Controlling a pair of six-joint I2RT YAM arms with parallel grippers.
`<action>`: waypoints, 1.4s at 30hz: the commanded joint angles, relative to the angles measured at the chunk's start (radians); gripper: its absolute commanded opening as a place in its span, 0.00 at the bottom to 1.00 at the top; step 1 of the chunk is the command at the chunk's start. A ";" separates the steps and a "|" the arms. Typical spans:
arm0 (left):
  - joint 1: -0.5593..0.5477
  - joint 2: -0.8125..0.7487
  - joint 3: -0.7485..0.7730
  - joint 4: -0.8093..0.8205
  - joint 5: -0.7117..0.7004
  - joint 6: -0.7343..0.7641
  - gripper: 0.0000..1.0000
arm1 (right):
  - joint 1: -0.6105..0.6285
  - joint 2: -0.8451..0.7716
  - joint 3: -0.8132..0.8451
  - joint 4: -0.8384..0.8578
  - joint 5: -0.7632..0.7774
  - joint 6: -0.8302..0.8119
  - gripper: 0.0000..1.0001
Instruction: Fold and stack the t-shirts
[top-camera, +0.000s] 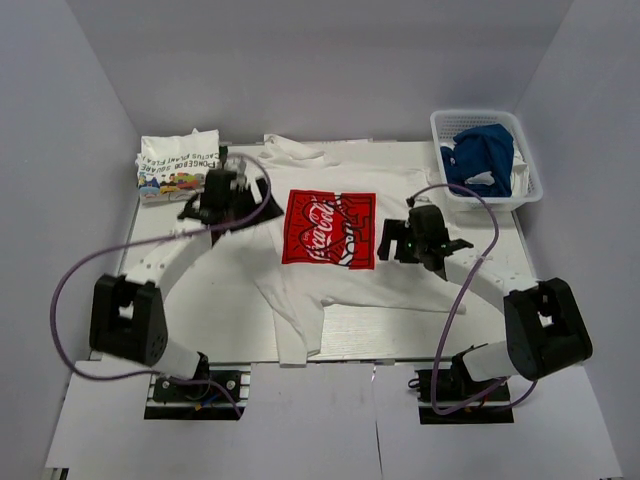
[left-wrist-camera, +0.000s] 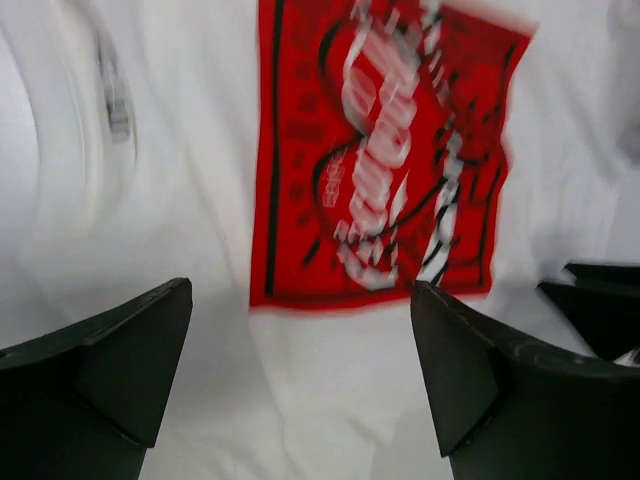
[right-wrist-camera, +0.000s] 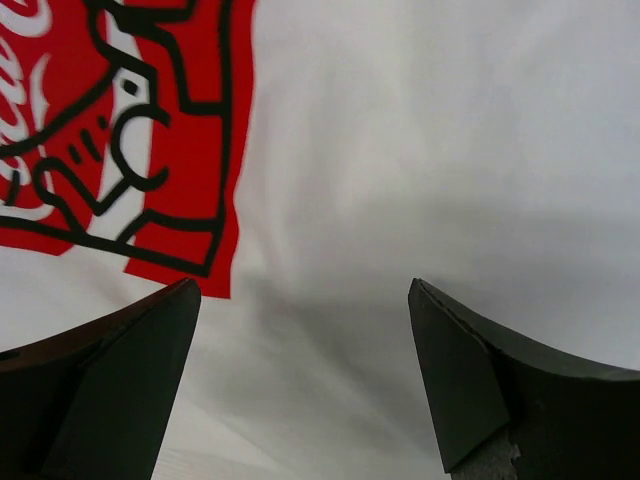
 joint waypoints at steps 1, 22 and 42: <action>-0.024 -0.091 -0.325 0.138 0.090 -0.153 1.00 | 0.003 -0.030 -0.031 -0.027 0.046 0.112 0.90; -0.013 -0.029 -0.406 -0.142 -0.305 -0.254 1.00 | -0.007 -0.057 -0.264 -0.054 0.076 0.156 0.90; 0.050 0.019 0.016 -0.359 -0.439 -0.101 1.00 | -0.013 -0.067 -0.172 -0.082 0.016 0.116 0.90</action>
